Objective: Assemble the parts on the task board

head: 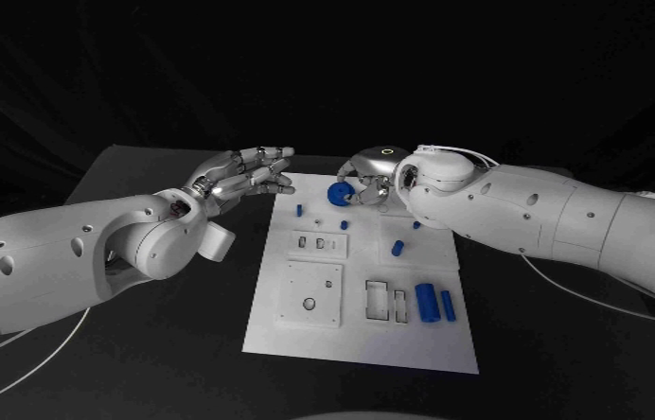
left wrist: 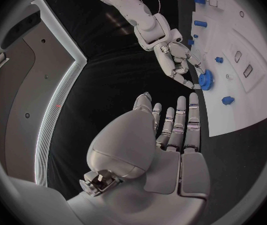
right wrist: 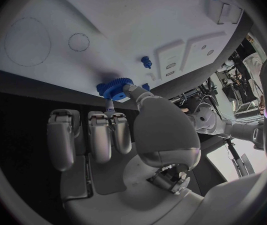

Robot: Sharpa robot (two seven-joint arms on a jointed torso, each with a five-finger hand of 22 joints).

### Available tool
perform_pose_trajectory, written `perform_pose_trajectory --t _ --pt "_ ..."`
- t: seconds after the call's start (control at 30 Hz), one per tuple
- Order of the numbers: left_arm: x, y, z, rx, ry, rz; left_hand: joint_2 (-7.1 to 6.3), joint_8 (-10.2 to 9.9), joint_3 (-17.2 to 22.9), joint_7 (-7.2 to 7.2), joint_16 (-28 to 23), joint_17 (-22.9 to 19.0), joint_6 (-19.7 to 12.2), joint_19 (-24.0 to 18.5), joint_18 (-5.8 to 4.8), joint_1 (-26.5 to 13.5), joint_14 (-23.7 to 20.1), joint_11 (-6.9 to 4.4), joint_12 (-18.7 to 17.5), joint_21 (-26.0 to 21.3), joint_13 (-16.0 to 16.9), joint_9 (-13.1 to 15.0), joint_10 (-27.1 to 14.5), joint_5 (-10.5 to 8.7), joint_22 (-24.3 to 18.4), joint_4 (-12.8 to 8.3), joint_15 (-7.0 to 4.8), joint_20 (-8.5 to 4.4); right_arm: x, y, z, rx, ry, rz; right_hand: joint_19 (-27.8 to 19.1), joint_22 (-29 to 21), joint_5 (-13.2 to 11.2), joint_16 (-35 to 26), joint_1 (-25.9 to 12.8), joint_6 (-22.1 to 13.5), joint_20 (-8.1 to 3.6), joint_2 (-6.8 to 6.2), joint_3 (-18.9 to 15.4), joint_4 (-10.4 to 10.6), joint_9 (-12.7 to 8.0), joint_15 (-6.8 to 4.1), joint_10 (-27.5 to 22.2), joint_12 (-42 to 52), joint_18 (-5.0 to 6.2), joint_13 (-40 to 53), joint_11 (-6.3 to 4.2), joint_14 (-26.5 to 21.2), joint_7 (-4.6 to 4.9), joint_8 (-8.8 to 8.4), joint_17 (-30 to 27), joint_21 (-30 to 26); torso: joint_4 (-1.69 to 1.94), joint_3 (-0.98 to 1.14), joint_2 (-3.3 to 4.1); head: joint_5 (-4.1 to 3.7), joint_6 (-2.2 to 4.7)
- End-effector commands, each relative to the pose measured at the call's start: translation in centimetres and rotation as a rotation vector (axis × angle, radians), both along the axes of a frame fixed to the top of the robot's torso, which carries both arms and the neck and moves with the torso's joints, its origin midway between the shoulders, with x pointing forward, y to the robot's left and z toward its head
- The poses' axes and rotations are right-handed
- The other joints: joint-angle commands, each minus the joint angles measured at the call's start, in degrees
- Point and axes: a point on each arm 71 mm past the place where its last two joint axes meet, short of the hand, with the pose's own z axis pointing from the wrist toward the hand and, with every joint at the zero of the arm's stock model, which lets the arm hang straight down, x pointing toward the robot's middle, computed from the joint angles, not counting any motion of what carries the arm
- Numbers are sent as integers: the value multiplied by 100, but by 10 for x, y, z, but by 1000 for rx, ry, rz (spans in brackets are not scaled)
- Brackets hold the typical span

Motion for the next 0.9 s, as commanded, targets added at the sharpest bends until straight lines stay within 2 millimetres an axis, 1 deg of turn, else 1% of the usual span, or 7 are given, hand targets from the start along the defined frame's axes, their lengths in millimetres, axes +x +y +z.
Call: perform_pose_trajectory --t 0.03,0.33,0.5,0.6,0.67,0.73,0.9 --pt "0 -2 1 -3 -10 -10 -24 21 26 8 -21 -7 22 -36 35 44 7 -1 22 -36 -5 7 37 14 -9 -5 22 24 -3 -1 -7 -20 22 12 89 1295 -150 20 0 -16 19 -8 -60 9 -57 18 597 22 -10 1506 -4 587 -11 -15 1510 -42 0 -1 1 9 -5" --pt "0 -2 1 -3 -9 -11 -24 21 26 8 -21 -7 22 -36 35 44 7 -1 22 -36 -5 7 37 14 -9 -5 22 24 -8 -2 -7 -10 26 33 64 1284 -288 20 17 14 10 7 -90 0 -124 6 597 22 -1 1506 -21 587 -39 -9 1510 -71 -2 -3 0 7 -25" --pt "1 -3 1 -3 -9 -13 -42 13 21 8 -21 -9 9 -37 34 45 7 8 20 -38 -8 4 39 21 -10 -8 27 27 -9 -2 -8 -9 27 35 45 1276 -575 20 11 -60 -6 32 -163 16 -264 -9 597 22 5 1506 -38 587 -54 -19 1510 -96 2 -2 0 3 -23" --pt "1 -3 1 -3 -8 -14 -55 8 17 5 -21 -10 1 -37 33 47 6 13 19 -39 -9 3 39 25 -10 -10 29 29 -9 -1 -8 -6 24 35 31 1270 -686 20 25 -195 -15 47 -208 16 -378 -19 597 22 10 1506 -51 587 -73 -32 1510 -115 4 -1 0 1 -23" --pt "1 -3 1 -3 -8 -13 -55 8 17 5 -21 -10 1 -37 33 47 6 13 19 -39 -9 3 39 25 -10 -10 29 29 -9 -2 -7 -4 21 33 9 1260 -807 20 45 -528 -29 73 -273 18 -578 -37 597 22 17 1506 -75 587 -108 -34 1510 -144 6 -3 0 -2 -22" --pt "0 -2 1 -3 -8 -13 -55 8 17 5 -21 -10 1 -37 33 47 6 13 19 -39 -9 3 39 25 -10 -10 29 29 -9 -2 -7 -2 18 31 -1 1256 -858 20 59 -671 -40 83 -311 16 -697 -50 597 22 20 1506 -88 587 -124 -34 1510 -157 5 -3 1 0 -23" --pt "0 -2 1 -2 -7 -12 -55 8 17 5 -21 -10 1 -37 33 47 6 13 19 -39 -9 3 39 25 -10 -10 29 29 -8 -5 -7 6 8 26 -11 1251 -883 20 65 -750 -44 91 -324 17 -766 -53 597 22 24 1506 -90 587 -124 -38 1510 -169 3 -2 1 5 -23"
